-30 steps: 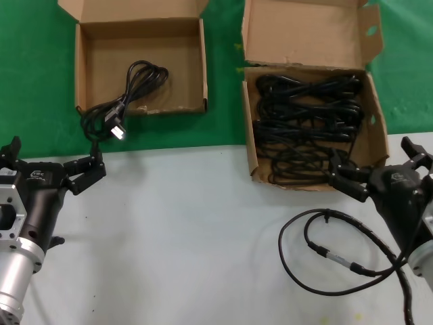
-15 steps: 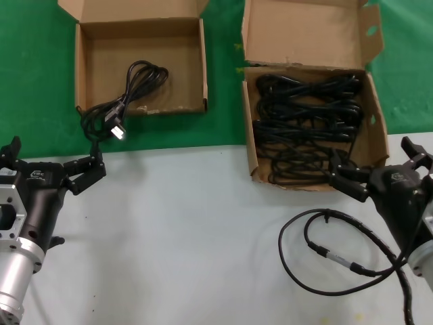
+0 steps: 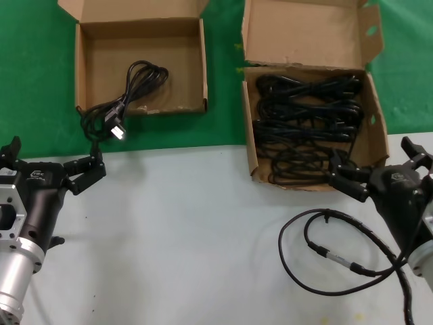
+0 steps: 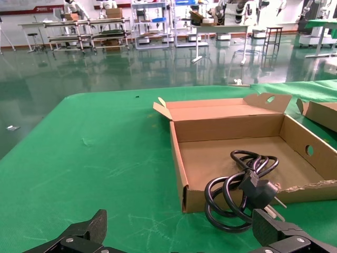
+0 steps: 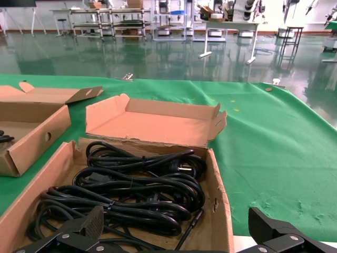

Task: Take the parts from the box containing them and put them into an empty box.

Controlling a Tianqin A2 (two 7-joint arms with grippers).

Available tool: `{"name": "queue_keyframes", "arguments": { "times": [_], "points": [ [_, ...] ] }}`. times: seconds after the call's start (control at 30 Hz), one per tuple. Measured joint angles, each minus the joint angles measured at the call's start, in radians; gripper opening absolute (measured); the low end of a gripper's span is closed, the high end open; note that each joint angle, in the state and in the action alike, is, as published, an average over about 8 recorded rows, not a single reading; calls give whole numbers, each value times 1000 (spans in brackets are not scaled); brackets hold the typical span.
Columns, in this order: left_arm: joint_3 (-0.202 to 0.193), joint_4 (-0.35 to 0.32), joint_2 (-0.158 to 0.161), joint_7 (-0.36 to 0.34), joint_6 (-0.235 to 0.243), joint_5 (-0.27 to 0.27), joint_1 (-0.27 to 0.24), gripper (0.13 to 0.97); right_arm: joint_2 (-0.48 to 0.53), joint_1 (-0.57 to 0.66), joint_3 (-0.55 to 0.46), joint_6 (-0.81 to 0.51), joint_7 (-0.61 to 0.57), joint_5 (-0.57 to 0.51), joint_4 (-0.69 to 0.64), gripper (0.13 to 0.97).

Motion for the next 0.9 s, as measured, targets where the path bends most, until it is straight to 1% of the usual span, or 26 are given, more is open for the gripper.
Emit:
{"name": "queue_keyframes", "arguments": {
  "times": [0.9],
  "points": [
    [0, 0, 0, 0, 0, 0, 0, 966, 0, 0, 0, 0, 0, 0, 0, 966]
  ]
}}
